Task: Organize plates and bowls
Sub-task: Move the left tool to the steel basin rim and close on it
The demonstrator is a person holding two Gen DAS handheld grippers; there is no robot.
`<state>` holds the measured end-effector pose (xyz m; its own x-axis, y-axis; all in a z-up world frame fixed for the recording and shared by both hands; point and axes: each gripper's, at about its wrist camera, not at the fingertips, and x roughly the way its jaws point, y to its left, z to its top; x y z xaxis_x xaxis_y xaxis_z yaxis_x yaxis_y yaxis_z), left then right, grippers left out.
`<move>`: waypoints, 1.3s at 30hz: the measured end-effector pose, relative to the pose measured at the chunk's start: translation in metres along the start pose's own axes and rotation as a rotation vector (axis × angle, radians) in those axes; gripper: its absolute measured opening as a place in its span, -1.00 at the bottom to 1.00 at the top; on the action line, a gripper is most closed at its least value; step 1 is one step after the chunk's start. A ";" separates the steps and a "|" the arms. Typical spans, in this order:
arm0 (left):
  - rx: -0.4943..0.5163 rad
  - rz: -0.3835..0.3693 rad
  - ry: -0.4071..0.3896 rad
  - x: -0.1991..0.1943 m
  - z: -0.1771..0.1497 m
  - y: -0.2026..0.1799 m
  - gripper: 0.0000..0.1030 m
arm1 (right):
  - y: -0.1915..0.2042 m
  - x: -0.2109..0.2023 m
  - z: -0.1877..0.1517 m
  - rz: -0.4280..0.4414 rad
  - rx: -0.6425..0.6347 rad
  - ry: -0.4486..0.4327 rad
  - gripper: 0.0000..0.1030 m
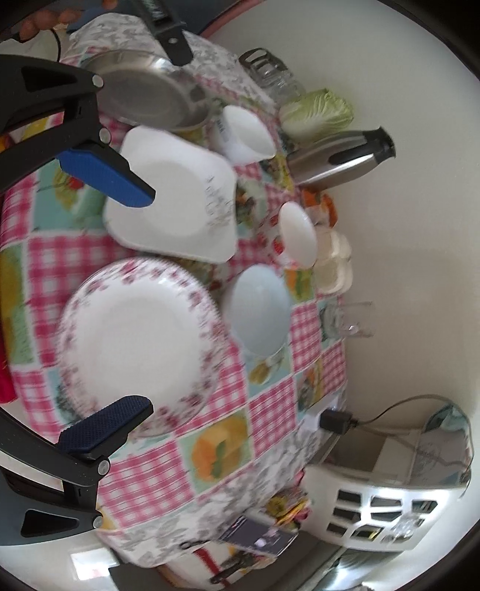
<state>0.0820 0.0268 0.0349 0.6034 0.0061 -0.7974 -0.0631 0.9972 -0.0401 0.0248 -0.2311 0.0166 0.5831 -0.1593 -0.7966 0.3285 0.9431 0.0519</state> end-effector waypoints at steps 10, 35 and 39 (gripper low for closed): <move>-0.128 0.012 -0.034 0.019 0.021 0.005 1.00 | 0.030 0.019 0.034 0.082 0.010 -0.060 1.00; -0.253 0.232 0.030 0.064 0.009 0.139 1.00 | 0.119 0.080 0.022 0.252 -0.112 0.011 1.00; -0.278 0.197 0.084 0.078 0.000 0.152 1.00 | 0.142 0.087 0.014 0.275 -0.169 0.024 1.00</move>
<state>0.1191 0.1793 -0.0334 0.4911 0.1783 -0.8527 -0.3925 0.9191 -0.0339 0.1328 -0.1153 -0.0369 0.6147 0.1135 -0.7806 0.0314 0.9853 0.1680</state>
